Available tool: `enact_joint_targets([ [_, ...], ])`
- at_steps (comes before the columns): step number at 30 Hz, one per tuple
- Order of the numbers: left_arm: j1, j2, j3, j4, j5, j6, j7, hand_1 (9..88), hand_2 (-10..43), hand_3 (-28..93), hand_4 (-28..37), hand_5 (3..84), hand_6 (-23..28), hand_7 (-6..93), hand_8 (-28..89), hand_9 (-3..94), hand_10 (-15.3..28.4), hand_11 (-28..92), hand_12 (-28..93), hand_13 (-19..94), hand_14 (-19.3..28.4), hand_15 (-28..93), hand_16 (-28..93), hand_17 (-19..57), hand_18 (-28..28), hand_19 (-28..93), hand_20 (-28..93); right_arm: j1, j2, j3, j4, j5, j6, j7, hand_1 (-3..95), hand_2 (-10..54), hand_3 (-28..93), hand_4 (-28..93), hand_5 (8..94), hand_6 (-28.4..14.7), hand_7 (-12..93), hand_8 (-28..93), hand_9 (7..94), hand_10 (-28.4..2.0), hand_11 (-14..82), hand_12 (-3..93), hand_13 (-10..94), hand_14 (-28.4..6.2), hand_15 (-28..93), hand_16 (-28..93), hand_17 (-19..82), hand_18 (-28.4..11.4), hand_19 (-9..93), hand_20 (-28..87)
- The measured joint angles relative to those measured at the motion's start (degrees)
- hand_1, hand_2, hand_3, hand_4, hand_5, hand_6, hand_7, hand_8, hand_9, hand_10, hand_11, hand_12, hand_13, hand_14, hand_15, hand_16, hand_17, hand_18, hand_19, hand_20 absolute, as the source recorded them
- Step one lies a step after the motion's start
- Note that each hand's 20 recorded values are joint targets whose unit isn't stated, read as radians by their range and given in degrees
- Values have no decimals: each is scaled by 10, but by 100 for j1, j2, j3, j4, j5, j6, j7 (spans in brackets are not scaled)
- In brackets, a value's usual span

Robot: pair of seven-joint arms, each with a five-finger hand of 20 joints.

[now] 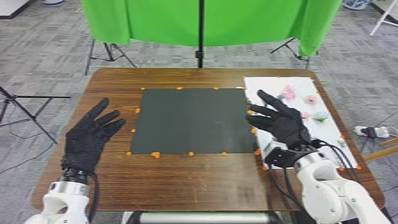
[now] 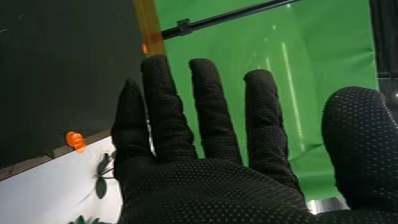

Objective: Arrange flowers

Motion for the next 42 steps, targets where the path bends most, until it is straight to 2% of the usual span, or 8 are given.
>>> enact_joint_targets([
  [12,13,19,-2,-3,-8,9,26,224,58,777,-283,361,45,117,-100,358,181,223,125,260,264,494,-55,-88,284,528,139,3,123,-28,-97,-23,153,15,145,135,813,-283,399,45,178,-148,502,-141,131,136,409,-192,269,166,75,-224,515,207],
  [19,48,77,-38,-37,-14,41,69,224,58,778,-283,361,46,117,-100,358,183,225,124,261,264,496,-55,-87,284,528,141,-114,659,75,-647,-321,1290,279,196,55,800,-282,429,-3,176,-148,549,-170,196,133,486,-188,389,125,175,-266,657,219],
  [24,99,122,-103,-68,-19,66,88,224,59,777,-283,360,47,118,-100,359,185,229,125,261,264,497,-57,-86,284,529,142,-487,956,609,-1027,-1237,1396,1024,243,28,778,-282,489,-34,191,-148,598,-182,343,148,561,-169,530,94,234,-249,751,191],
  [27,112,141,-137,-71,-28,81,101,224,59,778,-283,359,48,119,-100,359,185,229,125,261,265,497,-57,-86,284,529,142,-706,1273,576,-1238,-2128,1786,1649,272,16,762,-266,543,-47,209,-151,632,-187,456,170,609,-151,635,98,271,-241,810,190],
  [31,157,231,-130,-87,-79,159,254,224,59,777,-283,359,48,119,-100,360,184,231,125,262,265,498,-57,-87,284,529,142,-736,1707,231,-1466,-3325,2267,2893,308,-28,761,-250,585,-52,229,-150,650,-178,551,188,643,-140,726,118,306,-248,880,200],
  [34,204,285,-130,-98,-99,186,341,225,59,776,-283,358,49,120,-100,360,185,232,125,261,265,498,-57,-87,284,529,143,-633,1824,58,-1515,-4113,1961,3807,319,-46,765,-248,597,-53,232,-151,660,-174,570,194,654,-136,745,123,319,-252,900,205],
  [37,230,304,-131,-101,-106,195,358,226,58,778,-282,358,50,120,-100,359,185,233,124,262,264,499,-57,-87,284,530,144,-467,1814,-73,-1507,-4867,1075,4470,327,-57,759,-246,602,-54,230,-150,665,-175,575,195,660,-135,748,126,328,-254,906,202],
  [42,232,313,-128,-102,-112,207,366,225,58,779,-283,358,50,120,-101,359,186,232,124,262,265,500,-58,-86,284,530,144,-166,1774,-478,-1402,-6010,-63,4958,332,-67,751,-242,610,-58,222,-144,669,-177,571,194,667,-136,740,124,338,-260,909,184],
])
